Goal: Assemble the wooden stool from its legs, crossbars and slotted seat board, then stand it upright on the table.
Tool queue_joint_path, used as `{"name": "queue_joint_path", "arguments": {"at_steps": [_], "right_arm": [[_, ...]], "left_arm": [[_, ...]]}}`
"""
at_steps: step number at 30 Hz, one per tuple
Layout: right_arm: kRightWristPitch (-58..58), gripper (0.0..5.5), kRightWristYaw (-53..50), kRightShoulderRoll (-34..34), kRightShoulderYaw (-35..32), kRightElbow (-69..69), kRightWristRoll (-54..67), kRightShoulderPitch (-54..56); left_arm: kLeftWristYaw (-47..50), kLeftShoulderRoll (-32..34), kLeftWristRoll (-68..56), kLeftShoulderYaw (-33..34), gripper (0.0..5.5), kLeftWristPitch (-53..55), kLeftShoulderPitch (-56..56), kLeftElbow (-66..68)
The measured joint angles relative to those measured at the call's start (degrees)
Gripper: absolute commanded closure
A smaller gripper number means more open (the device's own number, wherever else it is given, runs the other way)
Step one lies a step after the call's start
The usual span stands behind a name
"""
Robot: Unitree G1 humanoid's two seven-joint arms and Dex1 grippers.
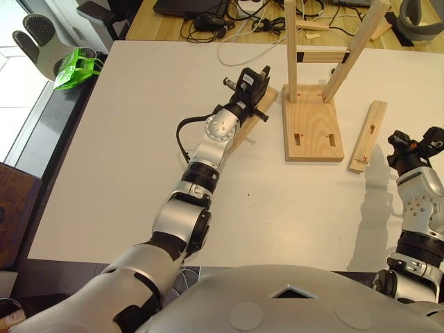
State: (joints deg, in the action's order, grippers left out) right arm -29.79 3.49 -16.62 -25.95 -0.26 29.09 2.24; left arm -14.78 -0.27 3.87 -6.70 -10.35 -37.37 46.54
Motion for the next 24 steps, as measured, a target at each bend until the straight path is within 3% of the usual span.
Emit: {"name": "queue_joint_path", "arguments": {"at_steps": [17,21,24], "right_arm": [[0.84,5.50,2.02,-0.05,1.30,-1.57,-2.67,-0.11],[0.84,5.50,2.11,-0.03,1.89,-2.19,-3.34,-0.31],[0.84,5.50,2.20,-0.03,2.14,-2.42,-3.64,-0.58]], "left_arm": [[4.81,-3.45,-5.72,4.38,5.10,11.92,1.41,-5.37],[7.42,-4.39,-5.73,4.67,5.10,11.85,1.48,-5.29],[8.97,-5.48,-5.55,4.66,5.10,4.69,2.95,-3.03]]}}
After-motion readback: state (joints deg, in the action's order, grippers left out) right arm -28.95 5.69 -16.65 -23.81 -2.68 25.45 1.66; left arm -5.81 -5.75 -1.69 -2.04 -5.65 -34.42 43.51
